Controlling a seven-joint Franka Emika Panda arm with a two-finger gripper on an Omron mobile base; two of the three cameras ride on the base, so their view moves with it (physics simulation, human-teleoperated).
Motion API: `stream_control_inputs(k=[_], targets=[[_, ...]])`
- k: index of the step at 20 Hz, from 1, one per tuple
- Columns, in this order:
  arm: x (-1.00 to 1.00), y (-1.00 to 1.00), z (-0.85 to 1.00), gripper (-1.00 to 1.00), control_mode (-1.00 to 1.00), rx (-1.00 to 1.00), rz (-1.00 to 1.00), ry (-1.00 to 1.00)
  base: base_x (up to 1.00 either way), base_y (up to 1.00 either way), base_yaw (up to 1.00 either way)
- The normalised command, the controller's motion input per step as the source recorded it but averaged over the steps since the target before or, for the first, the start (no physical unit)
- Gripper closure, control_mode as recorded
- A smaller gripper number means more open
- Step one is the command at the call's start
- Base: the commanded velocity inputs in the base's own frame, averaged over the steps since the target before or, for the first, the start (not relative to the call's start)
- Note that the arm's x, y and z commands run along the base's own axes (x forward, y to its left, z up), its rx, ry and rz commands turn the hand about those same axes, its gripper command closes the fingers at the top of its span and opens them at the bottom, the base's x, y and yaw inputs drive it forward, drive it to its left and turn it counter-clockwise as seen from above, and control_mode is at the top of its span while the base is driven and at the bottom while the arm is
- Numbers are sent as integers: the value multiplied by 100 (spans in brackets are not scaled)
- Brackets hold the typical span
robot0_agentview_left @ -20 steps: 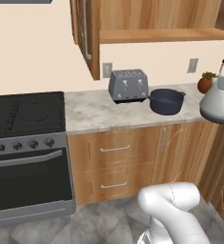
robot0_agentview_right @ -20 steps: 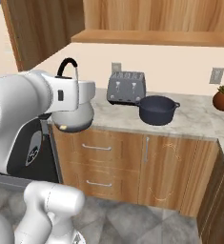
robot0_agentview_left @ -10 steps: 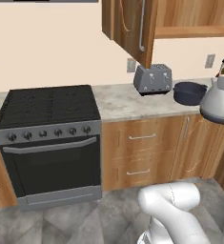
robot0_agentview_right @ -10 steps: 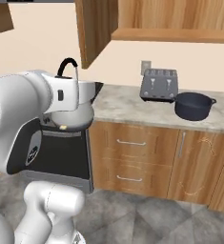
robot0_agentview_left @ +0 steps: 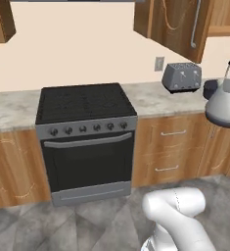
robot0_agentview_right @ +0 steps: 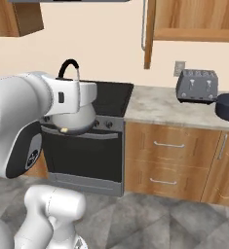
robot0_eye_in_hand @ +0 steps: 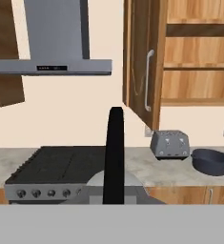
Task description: Pick the kettle from the cabinet and place it on a stove burner. Then pick the pot from the counter and place it on another stove burner. Finally, turn both burners on.
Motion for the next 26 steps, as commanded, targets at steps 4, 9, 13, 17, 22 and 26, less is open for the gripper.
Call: stream_control_inputs(k=[4,9,13,17,22,26], targets=[[0,0,0,100,100,0,0,0,4,76,-3],[0,0,0,100,100,0,0,0,38,76,-7],[0,0,0,100,100,0,0,0,64,62,-8],[0,0,0,100,100,0,0,0,73,53,-6],[0,0,0,100,100,0,0,0,78,31,-2],[0,0,0,100,100,0,0,0,64,2,0]])
